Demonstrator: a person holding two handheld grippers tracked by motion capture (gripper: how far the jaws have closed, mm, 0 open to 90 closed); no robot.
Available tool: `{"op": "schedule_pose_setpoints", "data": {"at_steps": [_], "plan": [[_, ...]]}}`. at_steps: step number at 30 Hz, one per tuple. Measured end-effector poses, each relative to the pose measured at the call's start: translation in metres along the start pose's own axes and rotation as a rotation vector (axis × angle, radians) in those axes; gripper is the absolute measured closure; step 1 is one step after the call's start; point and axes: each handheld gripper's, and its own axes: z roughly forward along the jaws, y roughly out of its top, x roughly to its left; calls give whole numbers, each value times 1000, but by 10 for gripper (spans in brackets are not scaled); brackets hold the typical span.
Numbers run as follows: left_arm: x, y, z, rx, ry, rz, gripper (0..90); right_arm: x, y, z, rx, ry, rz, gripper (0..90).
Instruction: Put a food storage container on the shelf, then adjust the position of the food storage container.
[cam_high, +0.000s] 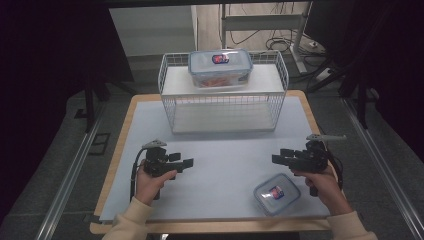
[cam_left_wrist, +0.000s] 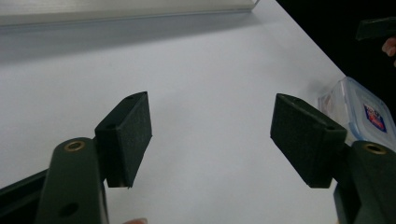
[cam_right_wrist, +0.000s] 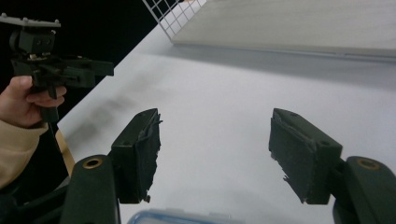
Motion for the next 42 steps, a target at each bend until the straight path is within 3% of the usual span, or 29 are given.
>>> {"op": "schedule_pose_setpoints", "data": {"at_steps": [12, 19, 23, 27, 34, 37, 42], "plan": [[-1, -1, 1, 3, 11, 0, 285, 6, -14, -13, 13, -51, -24, 344], [2, -1, 0, 0, 13, -3, 284, 12, -23, -29, 18, -83, -60, 502], [2, -1, 0, 1, 14, -3, 283, 14, -33, -39, 31, -120, -68, 663], [2, -1, 3, 11, 14, -2, 283, 17, -44, -48, 83, -139, -92, 781], [4, -2, 4, 10, 20, -7, 283, 28, -63, -61, 129, -100, -135, 890], [5, -2, 3, 8, 20, -15, 283, 32, -80, -58, 187, -85, -155, 892], [9, -3, 2, 9, 25, -22, 284, 33, -101, -57, 274, -2, -171, 894]]}}
